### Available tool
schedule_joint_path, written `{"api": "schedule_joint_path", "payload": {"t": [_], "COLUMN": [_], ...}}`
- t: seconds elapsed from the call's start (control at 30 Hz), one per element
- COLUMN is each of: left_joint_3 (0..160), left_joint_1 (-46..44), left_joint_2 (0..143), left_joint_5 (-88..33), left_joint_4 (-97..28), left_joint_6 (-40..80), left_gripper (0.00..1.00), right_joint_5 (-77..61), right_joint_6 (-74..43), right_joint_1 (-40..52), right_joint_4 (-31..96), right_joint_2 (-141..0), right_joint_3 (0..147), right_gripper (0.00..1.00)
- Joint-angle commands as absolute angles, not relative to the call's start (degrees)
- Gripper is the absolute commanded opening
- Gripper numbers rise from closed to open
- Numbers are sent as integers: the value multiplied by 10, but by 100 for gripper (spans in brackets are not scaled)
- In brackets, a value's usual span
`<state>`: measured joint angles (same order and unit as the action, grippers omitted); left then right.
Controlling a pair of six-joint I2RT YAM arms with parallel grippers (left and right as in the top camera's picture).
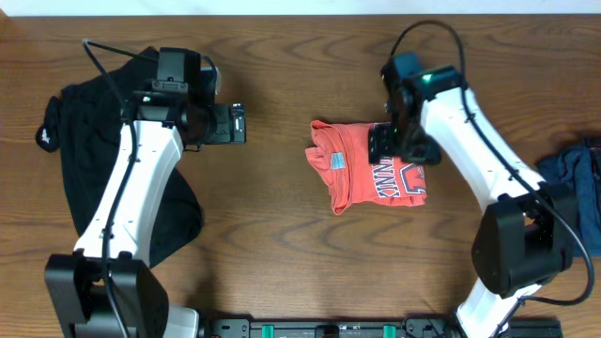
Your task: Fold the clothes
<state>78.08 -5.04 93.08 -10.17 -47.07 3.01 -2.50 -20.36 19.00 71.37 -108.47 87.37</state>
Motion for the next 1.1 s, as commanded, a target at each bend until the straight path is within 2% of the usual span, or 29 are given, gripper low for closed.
{"api": "schedule_joint_path", "payload": {"t": [0.0, 0.27, 0.53, 0.87, 0.93, 1.07], "left_joint_3": [771, 771, 771, 771, 771, 771], "left_joint_1": [-51, -52, -51, -52, -52, -52], "left_joint_2": [943, 943, 943, 943, 943, 943], "left_joint_5": [-105, -105, -105, -105, -105, -105], "left_joint_4": [-471, -471, -471, -471, -471, -473], "left_joint_6": [31, 31, 31, 31, 31, 31], "left_gripper": [98, 98, 98, 98, 98, 98], "right_joint_5": [-55, -65, 80, 102, 70, -3], "right_joint_6": [-208, -236, -265, -74, -58, -55], "right_joint_1": [205, 211, 141, -8, -28, -34], "right_joint_4": [690, 562, 505, 340, 350, 426], "right_joint_2": [-1075, -1075, -1075, -1075, -1072, -1048], "right_joint_3": [815, 691, 646, 651, 674, 755], "right_gripper": [85, 83, 80, 85, 88, 88]}}
